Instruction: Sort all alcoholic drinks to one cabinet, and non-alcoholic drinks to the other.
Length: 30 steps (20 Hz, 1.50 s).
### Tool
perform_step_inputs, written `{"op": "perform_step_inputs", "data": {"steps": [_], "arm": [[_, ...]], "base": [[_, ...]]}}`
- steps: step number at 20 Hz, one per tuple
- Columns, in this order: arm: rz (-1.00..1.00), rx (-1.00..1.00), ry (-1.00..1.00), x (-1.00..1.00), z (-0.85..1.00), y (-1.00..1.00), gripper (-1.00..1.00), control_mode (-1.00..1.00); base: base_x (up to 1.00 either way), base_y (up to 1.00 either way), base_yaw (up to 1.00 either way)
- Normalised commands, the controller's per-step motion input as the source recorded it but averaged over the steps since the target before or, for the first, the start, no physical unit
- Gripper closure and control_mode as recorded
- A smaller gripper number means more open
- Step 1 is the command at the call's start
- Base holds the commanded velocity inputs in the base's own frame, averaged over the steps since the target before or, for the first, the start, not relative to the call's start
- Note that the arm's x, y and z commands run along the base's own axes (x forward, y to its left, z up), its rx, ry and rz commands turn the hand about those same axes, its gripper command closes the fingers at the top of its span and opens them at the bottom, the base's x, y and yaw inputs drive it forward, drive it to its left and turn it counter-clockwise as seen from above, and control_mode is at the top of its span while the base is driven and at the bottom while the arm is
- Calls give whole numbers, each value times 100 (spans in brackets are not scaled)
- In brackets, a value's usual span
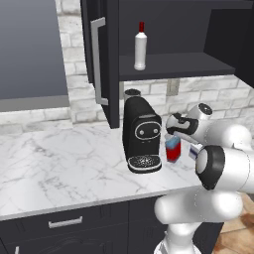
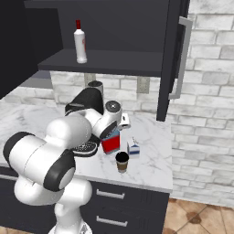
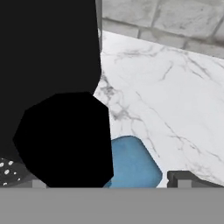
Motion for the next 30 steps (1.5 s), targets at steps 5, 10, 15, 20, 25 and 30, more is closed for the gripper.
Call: {"op": "perform_step_inputs", "data": {"steps": [5,10,15,20,25,30], "arm": [[1,0,-4,0,-10,0,100,-100],[0,0,-7,0,0,0,100,-100],[0,0,0,0,3,0,100,-100],[0,0,0,-2,52,5,100,-100],[-4,0,0,-11,90,7,100,-100],[-12,0,0,-25,98,0,100,-100]], "base": [[0,0,0],[0,0,0],[0,0,0],[0,0,0],[0,0,0],[0,0,0]]}}
